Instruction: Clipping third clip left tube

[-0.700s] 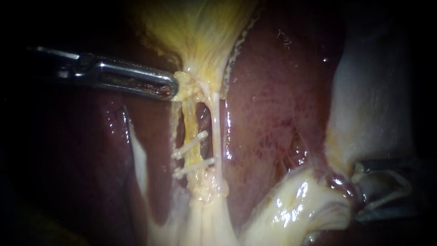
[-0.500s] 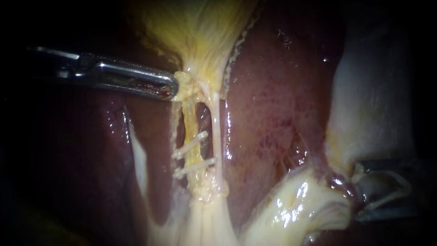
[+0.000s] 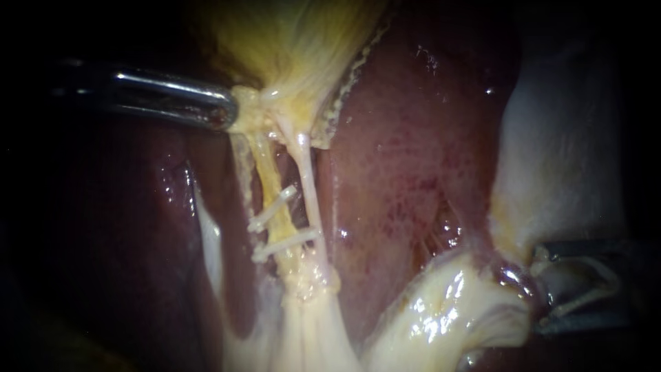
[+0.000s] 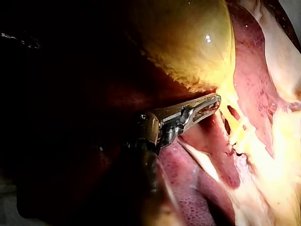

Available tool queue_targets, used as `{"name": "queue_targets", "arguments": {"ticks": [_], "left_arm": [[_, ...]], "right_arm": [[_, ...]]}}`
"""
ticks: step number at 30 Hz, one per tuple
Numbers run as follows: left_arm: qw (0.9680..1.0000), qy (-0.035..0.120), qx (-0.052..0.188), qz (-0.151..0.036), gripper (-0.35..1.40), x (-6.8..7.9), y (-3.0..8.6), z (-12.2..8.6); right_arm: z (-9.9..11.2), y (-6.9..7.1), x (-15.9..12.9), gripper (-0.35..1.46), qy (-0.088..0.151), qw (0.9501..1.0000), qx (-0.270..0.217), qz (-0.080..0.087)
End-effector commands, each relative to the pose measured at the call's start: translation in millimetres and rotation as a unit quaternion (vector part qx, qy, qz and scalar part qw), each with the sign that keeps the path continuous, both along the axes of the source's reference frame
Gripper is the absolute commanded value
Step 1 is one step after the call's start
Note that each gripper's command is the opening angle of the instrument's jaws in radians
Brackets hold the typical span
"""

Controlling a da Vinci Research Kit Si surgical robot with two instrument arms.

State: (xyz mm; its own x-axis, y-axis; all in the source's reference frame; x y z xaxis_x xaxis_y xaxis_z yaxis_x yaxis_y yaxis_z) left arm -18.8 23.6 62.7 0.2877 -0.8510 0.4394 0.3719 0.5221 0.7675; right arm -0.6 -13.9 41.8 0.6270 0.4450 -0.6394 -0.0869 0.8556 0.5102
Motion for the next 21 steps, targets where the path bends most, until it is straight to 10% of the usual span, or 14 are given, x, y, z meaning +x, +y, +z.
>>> {"name": "queue_targets", "arguments": {"ticks": [1,14,21], "left_arm": [[1.0000,0.002,0.001,-0.003,-0.35,0.2,0.2,-0.2],[1.0000,0.004,-0.002,-0.007,-0.35,0.2,0.0,-0.1],[1.0000,0.004,-0.002,-0.008,-0.35,0.1,-0.1,0.0]], "right_arm": [[0.0,0.0,0.0,0.50,0.000,1.0000,0.000,0.000],[0.1,0.4,1.0,0.50,-0.001,1.0000,0.001,0.004],[-0.2,1.5,3.6,0.50,0.018,0.9992,0.012,0.034]]}}
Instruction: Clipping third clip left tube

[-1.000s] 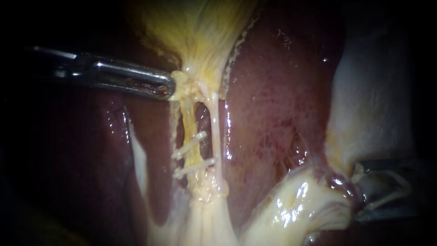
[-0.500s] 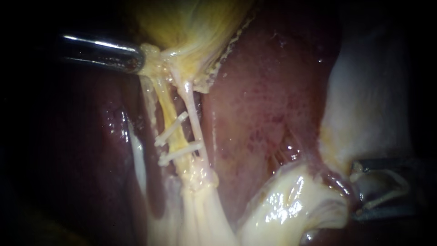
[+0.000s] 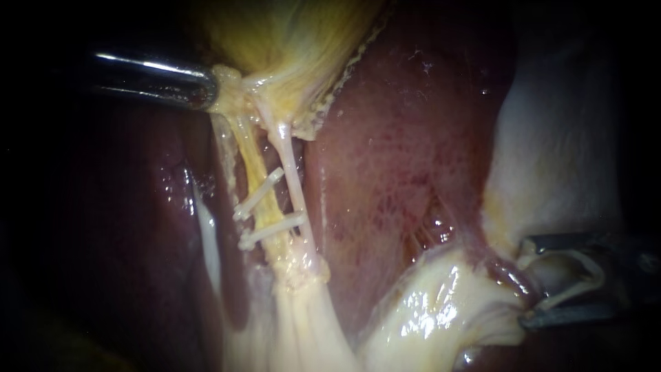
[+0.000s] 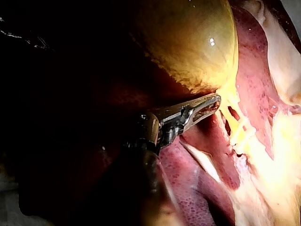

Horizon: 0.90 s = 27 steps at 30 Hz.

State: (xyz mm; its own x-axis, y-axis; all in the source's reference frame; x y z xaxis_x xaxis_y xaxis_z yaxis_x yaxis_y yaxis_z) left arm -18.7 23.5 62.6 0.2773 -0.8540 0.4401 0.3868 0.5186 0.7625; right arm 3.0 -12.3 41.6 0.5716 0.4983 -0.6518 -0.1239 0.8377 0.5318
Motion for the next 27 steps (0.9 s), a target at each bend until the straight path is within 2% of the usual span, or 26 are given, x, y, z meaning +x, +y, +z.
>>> {"name": "queue_targets", "arguments": {"ticks": [1,4,11,14,19,27], "left_arm": [[1.0000,0.000,0.000,0.000,-0.35,0.0,0.0,0.0],[1.0000,0.001,-0.001,-0.001,-0.35,-0.1,-0.1,0.0],[1.0000,0.000,0.000,0.001,-0.35,-0.5,-0.4,0.0],[1.0000,-0.001,0.000,0.001,-0.35,-0.5,-0.4,0.0],[1.0000,-0.002,0.001,0.002,-0.35,-0.7,-0.5,-0.1],[1.0000,-0.002,0.001,0.003,-0.35,-0.9,-0.7,-0.1]], "right_arm": [[-0.1,0.1,0.3,0.50,0.003,1.0000,0.002,0.005],[-0.3,0.5,1.3,0.50,0.008,0.9998,0.006,0.014],[-0.2,1.7,4.1,0.50,0.000,0.9994,0.019,0.031],[0.3,2.2,5.6,0.50,0.000,0.9991,0.030,0.032],[1.2,2.9,7.9,0.50,0.010,0.9984,0.053,0.018],[2.7,4.0,11.9,0.50,0.009,0.9970,0.074,0.022]]}}
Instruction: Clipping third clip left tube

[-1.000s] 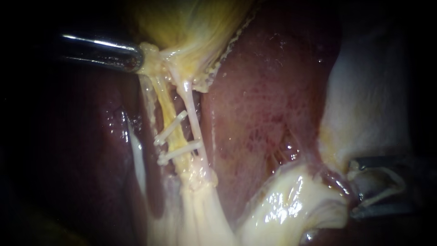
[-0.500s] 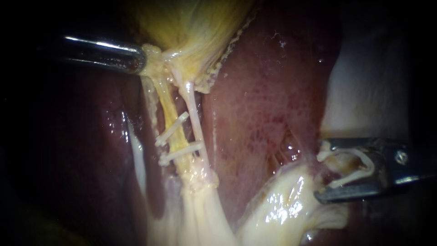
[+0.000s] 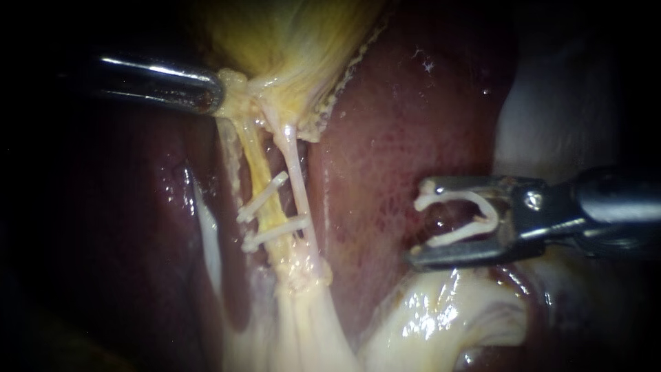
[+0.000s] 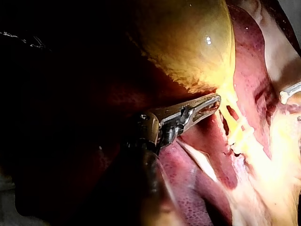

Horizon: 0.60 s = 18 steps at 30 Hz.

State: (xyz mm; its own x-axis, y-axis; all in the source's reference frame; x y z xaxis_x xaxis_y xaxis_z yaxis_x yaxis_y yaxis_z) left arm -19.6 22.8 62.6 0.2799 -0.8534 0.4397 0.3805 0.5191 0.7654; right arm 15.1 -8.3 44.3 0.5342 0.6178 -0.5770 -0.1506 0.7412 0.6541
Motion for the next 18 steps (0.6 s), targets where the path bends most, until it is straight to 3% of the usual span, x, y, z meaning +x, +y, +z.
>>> {"name": "queue_targets", "arguments": {"ticks": [1,10,14,18], "left_arm": [[1.0000,0.000,0.000,0.000,-0.35,0.0,0.0,0.0],[1.0000,0.000,0.000,0.001,-0.35,-0.1,-0.1,-0.1],[1.0000,0.000,0.000,0.001,-0.35,-0.1,-0.1,-0.1],[1.0000,0.000,0.000,0.000,-0.35,-0.1,-0.2,-0.1]], "right_arm": [[0.2,0.2,0.5,0.50,0.000,1.0000,0.005,0.001],[2.2,1.7,4.7,0.49,0.011,0.9987,0.049,-0.010],[3.1,2.2,5.9,0.47,0.022,0.9972,0.071,-0.004],[4.0,2.7,6.8,0.46,0.050,0.9938,0.099,0.008]]}}
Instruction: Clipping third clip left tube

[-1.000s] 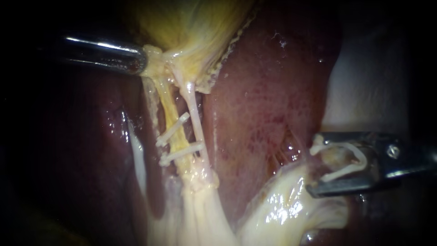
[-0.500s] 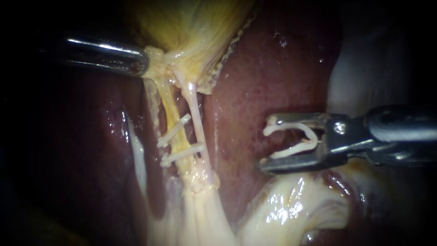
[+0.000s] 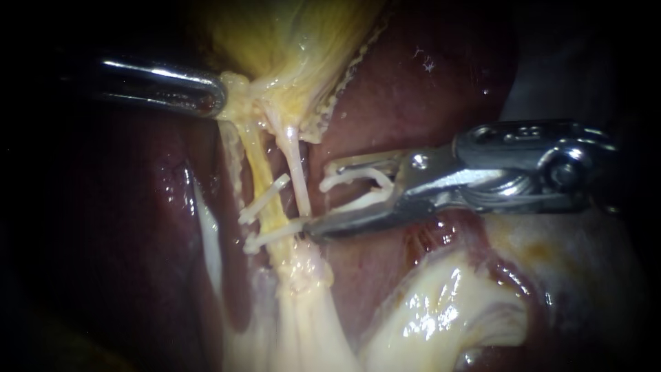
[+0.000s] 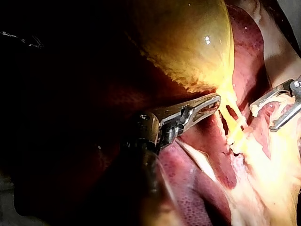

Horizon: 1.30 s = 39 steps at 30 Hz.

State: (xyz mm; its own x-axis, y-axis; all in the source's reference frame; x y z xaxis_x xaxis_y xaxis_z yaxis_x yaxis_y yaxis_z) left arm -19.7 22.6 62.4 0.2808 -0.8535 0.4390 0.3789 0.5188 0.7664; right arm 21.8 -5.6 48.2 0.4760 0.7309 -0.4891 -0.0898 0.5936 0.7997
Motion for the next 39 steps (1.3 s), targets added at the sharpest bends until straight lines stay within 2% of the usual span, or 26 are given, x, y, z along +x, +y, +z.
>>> {"name": "queue_targets", "arguments": {"ticks": [1,5,10,29,39], "left_arm": [[1.0000,-0.001,0.000,0.001,-0.35,0.0,0.0,0.0],[1.0000,-0.001,0.000,0.001,-0.35,0.0,0.0,0.0],[1.0000,0.000,0.000,0.001,-0.35,0.0,0.0,0.0],[1.0000,0.000,0.000,0.000,-0.35,-0.2,-0.1,0.1],[1.0000,-0.001,0.000,0.001,-0.35,-0.3,-0.2,0.2]], "right_arm": [[0.1,0.1,0.1,0.46,0.005,1.0000,0.005,0.005],[0.9,0.6,0.6,0.45,0.019,0.9996,0.019,0.011],[2.1,1.0,1.1,0.45,0.025,0.9993,0.022,0.015],[6.9,0.7,2.2,0.45,0.025,0.9993,0.026,0.014],[9.0,1.6,3.8,0.45,0.025,0.9991,0.026,0.021]]}}
